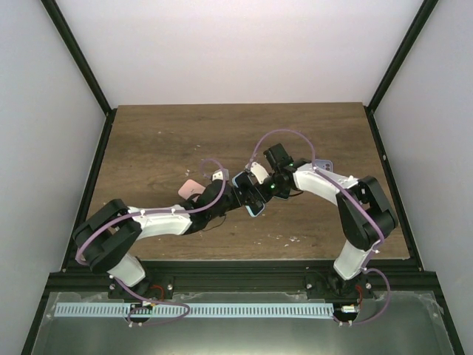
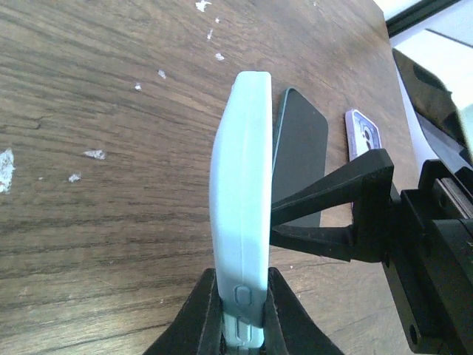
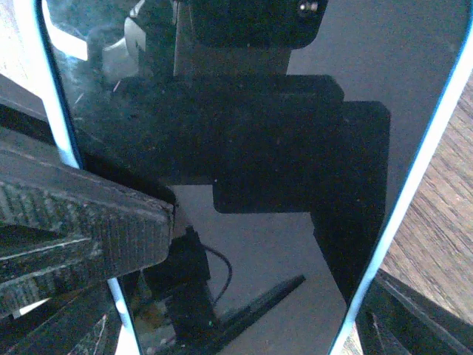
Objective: Take the phone out of the phone case
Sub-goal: Adjust the phone.
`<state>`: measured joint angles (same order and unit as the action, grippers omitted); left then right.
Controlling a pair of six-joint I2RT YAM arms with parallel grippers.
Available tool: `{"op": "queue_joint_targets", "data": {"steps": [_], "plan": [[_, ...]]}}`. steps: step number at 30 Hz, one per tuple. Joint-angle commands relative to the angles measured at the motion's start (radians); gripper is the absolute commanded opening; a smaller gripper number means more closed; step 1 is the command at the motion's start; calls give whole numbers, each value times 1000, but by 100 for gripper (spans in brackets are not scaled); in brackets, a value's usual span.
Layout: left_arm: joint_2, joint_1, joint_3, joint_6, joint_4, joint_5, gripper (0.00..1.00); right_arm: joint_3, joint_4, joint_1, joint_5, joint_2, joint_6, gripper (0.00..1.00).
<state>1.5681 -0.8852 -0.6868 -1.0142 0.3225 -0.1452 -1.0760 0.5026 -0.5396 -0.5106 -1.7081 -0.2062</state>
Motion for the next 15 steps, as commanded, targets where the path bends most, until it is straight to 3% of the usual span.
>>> {"op": "queue_joint_targets", "data": {"steps": [1,7,11,15], "plan": [[-3,5,-19,34,74,8,4,-1,-25,-14,-50,32,-21,54],[-109,36,22,151,40,40,0,-12,-2,9,-97,85,-38,73],[-244,45,36,315,-67,142,0,-7,9,91,-226,207,-69,79],[-422,46,105,428,-52,297,0,1,13,170,-295,369,-123,91]]}}
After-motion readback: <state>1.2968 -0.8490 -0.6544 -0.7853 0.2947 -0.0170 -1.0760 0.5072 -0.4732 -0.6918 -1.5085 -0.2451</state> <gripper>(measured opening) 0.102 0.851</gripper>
